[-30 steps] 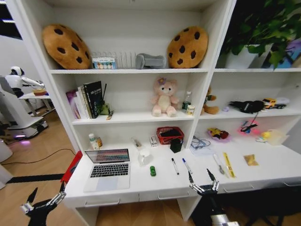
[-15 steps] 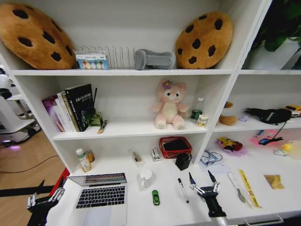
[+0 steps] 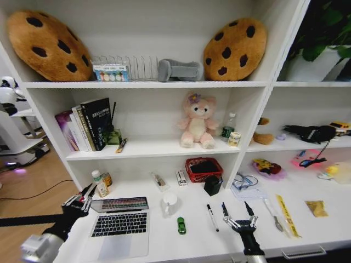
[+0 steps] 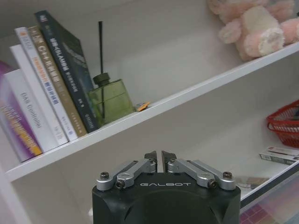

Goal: Organize the objects on the table.

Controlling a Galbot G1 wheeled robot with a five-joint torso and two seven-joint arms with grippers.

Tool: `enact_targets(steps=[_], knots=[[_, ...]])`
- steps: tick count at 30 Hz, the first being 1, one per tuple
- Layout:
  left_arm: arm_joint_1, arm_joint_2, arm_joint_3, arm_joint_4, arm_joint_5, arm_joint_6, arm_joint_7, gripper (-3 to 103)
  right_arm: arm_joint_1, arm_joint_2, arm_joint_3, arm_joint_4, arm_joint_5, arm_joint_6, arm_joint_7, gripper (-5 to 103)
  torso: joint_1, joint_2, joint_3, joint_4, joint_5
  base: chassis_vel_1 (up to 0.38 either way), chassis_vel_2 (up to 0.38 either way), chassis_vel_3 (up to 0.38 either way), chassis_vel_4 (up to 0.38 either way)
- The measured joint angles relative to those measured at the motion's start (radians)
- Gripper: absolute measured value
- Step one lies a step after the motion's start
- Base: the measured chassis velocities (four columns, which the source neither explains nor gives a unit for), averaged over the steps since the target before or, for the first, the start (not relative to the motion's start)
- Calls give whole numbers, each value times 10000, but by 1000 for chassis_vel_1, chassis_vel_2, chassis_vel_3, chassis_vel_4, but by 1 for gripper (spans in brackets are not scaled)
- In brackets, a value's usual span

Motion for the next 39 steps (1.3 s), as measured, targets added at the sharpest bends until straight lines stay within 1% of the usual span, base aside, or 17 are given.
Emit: enact_targets(steps=[2,3,6,7,10,11,12,13,15,19,24,26,28,29,30,33,39], knots=[[-3,384,-69,-5,-172,110,-51,1,1,2,-5,-24,1,0,-2,100,0,0,0,0,0,0,0,0,0],[-3,384,-69,-5,-172,110,-51,1,1,2,-5,-24,1,0,-2,100,0,0,0,0,0,0,0,0,0],[137,1440,-216,37,-754,366,-166,0,4,32,-11,-69,5,1,0,100,-2,1,-1,-2,2,0,0,0,0],[137,1440,-216,37,-754,366,-166,0,4,32,-11,-69,5,1,0,100,-2,1,-1,-2,2,0,0,0,0],[476,2665,217,558,-810,427,-174,0,47,102,-20,-68,18,1,4,100,-4,1,-1,3,0,0,0,0,0],[476,2665,217,558,-810,427,-174,0,47,102,-20,-68,18,1,4,100,-4,1,-1,3,0,0,0,0,0],[537,3293,379,895,-892,488,-194,0,49,160,-21,-44,21,0,8,100,-3,1,-1,2,-1,0,0,0,0],[537,3293,379,895,-892,488,-194,0,49,160,-21,-44,21,0,8,100,-3,1,-1,2,-1,0,0,0,0],[644,4095,338,1241,-1210,562,-221,0,-7,258,-22,-9,-7,8,9,100,-3,0,0,-1,-1,0,0,0,0],[1043,4425,83,1191,-1421,583,-251,0,-81,330,17,23,-13,28,23,100,-3,1,0,-3,2,0,0,0,0],[1977,4043,-18,1018,-695,276,-194,0,-50,349,82,-4,2,51,111,100,-4,3,-3,-1,4,0,0,0,0],[2852,3406,-64,1002,111,-145,48,0,-33,322,80,1,6,47,198,100,-8,6,-5,-1,7,0,0,0,0],[3187,3153,-51,1011,406,-274,123,0,-44,317,80,2,8,42,222,100,-7,5,-3,4,-2,0,0,0,0],[3636,2683,12,989,924,-518,200,0,-35,318,72,11,8,35,249,100,-7,4,-3,1,-7,0,0,0,0],[3636,2683,12,989,924,-518,200,0,-35,318,72,11,8,35,249,100,-7,4,-3,1,-7,0,0,0,0],[4467,1670,372,1008,2046,-1107,344,0,-33,334,3,11,0,21,272,100,-7,3,-3,3,1,0,0,0,0],[4432,867,856,1105,2531,-1394,351,0,0,331,-54,70,-42,-7,313,100,-7,4,-3,1,3,0,0,0,0]])
